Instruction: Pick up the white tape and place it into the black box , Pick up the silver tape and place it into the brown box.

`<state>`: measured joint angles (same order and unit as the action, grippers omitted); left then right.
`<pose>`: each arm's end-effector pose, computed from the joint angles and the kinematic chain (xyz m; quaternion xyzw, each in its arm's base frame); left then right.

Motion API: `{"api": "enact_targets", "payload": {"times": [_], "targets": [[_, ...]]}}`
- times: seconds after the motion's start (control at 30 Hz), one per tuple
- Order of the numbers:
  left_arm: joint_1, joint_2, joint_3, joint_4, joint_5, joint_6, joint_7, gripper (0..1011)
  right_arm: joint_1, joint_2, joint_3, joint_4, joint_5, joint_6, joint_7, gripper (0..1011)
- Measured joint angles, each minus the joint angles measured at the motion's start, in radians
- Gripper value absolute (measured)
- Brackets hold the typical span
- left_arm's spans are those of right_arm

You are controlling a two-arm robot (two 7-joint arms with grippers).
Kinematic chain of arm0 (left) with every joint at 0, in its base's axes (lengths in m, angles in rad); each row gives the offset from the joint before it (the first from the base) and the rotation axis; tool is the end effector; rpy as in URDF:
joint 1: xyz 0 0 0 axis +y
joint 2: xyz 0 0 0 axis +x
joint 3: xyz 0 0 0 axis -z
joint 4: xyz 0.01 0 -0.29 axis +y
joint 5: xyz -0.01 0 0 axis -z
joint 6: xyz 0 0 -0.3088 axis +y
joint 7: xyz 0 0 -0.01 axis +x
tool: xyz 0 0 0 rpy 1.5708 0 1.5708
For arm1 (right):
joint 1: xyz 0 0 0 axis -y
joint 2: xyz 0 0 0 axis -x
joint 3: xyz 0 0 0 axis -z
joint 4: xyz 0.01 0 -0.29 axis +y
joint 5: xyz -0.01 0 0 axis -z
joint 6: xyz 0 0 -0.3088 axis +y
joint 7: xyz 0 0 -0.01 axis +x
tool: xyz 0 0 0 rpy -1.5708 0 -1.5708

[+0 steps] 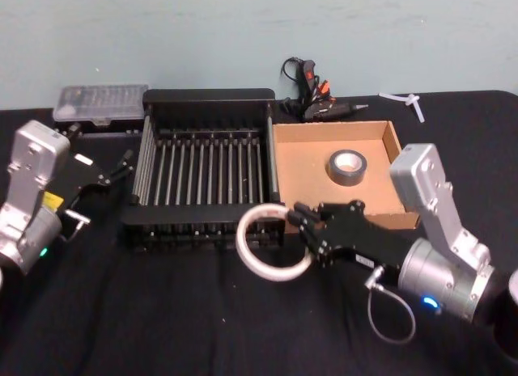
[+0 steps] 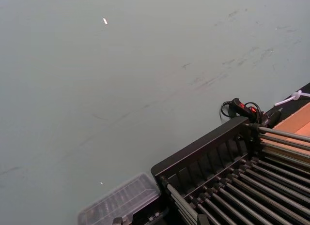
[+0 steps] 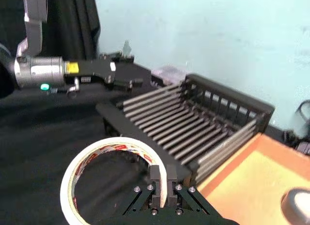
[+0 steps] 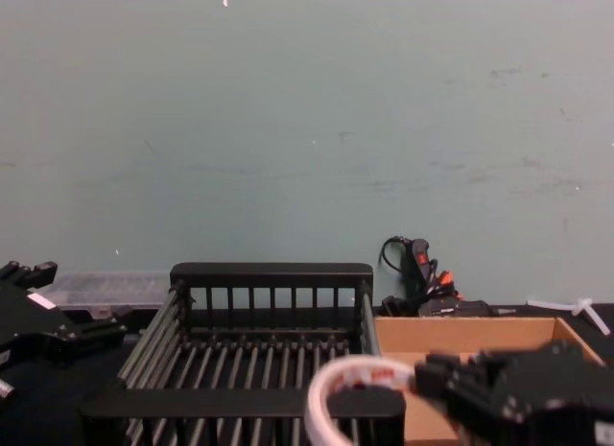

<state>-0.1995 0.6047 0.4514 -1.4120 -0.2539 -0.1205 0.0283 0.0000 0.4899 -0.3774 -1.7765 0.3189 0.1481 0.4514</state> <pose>0.3581 0.0827 -0.3023 0.1415 -0.1325 0.5799 0.7913 0.3013 -0.0052 -0.2647 -0.0956 0.0025 -0.3426 0.9346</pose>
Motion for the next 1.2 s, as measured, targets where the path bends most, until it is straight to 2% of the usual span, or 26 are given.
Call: {"api": "enact_targets", "payload": {"times": [0.27,0.47,0.77,0.87,1.07,1.2], "targets": [[0.000,0.000,0.000,0.000,0.000,0.000,0.000,1001,0.064,-0.020,-0.004,0.017,0.009,-0.025,-0.017,82],[0.000,0.000,0.000,0.000,0.000,0.000,0.000,1001,0.137,-0.053,-0.023,0.067,-0.001,-0.032,-0.033,82],[0.000,0.000,0.000,0.000,0.000,0.000,0.000,1001,0.272,-0.140,-0.054,0.200,-0.048,-0.030,-0.076,82],[0.000,0.000,0.000,0.000,0.000,0.000,0.000,1001,0.327,-0.185,-0.067,0.268,-0.071,-0.037,-0.095,82],[0.000,0.000,0.000,0.000,0.000,0.000,0.000,1001,0.398,-0.248,-0.088,0.376,-0.106,-0.052,-0.108,82],[0.000,0.000,0.000,0.000,0.000,0.000,0.000,1001,0.451,-0.300,-0.109,0.478,-0.141,-0.064,-0.116,82]]}}
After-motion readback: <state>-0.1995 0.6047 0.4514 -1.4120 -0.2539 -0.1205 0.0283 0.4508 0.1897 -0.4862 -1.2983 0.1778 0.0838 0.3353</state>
